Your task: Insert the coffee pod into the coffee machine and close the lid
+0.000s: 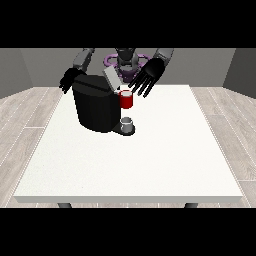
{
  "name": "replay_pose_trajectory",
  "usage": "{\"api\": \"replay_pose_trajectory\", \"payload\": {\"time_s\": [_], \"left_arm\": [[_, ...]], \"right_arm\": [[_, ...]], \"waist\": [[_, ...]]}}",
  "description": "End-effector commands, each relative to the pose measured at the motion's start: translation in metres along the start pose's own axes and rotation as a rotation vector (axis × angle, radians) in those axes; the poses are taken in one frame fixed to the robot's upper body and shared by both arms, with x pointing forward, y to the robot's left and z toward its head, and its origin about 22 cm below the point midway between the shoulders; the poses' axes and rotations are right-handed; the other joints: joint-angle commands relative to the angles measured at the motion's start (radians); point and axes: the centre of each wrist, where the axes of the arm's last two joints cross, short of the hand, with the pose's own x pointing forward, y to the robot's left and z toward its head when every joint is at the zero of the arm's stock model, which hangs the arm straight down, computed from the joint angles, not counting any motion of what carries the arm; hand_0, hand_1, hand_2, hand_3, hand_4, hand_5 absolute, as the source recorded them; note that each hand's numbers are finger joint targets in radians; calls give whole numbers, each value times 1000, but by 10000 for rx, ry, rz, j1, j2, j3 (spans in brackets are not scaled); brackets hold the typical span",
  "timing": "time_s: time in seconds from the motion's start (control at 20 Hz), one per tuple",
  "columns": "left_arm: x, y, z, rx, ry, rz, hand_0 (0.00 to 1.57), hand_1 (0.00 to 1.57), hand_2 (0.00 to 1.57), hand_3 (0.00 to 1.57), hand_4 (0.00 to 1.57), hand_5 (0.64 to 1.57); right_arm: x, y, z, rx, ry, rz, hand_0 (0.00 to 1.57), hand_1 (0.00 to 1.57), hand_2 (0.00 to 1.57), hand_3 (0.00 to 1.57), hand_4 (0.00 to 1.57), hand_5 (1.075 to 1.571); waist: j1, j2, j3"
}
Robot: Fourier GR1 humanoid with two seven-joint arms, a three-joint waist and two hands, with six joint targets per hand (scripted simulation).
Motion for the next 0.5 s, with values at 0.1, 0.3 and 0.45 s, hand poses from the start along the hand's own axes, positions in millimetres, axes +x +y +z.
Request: {"api": "replay_pose_trajectory", "payload": {"time_s": [0.1,0.3,0.45], "left_arm": [[-20,-19,9,-428,177,847,0,0,0,0,0,1571],[-19,-43,9,-251,138,3217,0,0,0,0,0,1571],[-22,-99,17,115,163,5371,0,0,0,0,79,1571]], "right_arm": [[-14,4,20,-221,713,-206,0,0,0,0,427,1571],[-23,-30,18,-734,1109,-59,0,0,0,0,433,1571],[-21,-46,19,-1069,1458,-29,0,0,0,0,424,1571]], "waist": [[185,-964,-4],[947,-1582,-6],[1339,-2274,-15]]}}
